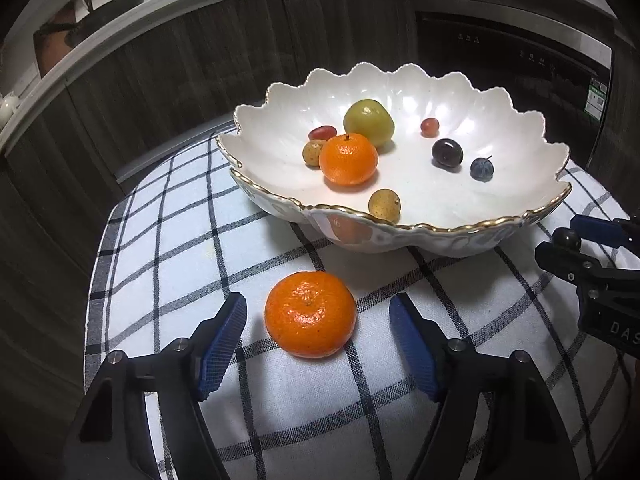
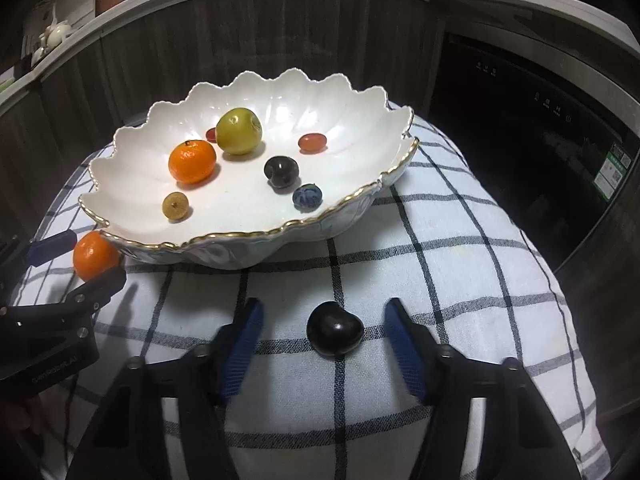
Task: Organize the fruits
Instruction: 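Grasp the dark cherry with the right gripper while the left gripper grasps the mandarin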
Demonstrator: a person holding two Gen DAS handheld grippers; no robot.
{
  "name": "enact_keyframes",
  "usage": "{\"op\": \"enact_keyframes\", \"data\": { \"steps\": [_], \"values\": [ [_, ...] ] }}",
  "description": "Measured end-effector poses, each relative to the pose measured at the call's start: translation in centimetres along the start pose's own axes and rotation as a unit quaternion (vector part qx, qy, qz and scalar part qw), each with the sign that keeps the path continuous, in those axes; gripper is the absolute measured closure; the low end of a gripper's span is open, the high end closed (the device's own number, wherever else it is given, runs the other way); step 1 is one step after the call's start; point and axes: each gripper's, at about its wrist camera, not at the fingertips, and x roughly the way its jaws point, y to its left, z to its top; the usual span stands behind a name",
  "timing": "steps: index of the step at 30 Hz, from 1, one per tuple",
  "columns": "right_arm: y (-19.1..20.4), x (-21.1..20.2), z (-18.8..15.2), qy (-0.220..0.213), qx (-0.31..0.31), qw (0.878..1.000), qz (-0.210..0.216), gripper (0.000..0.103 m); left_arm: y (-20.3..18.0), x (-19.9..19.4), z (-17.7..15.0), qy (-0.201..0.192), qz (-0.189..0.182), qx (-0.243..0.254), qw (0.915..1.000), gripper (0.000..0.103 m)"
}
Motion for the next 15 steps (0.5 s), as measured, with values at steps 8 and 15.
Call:
{"op": "enact_keyframes", "data": {
  "steps": [8, 15],
  "values": [
    [-0.12, 0.59, -0.39, 0.013, 0.001, 1.000, 0.006, 0.059, 0.38, 0.65, -0.09, 0.020, -0.004, -0.011, 0.9997, 0.054],
    [-0.45, 0.64, -0.24, 0.010, 0.005, 1.000, 0.004, 0.073, 0.52, 0.40, -0.19, 0.017, -0.004, -0.021, 0.9996, 0.059]
  ]
}}
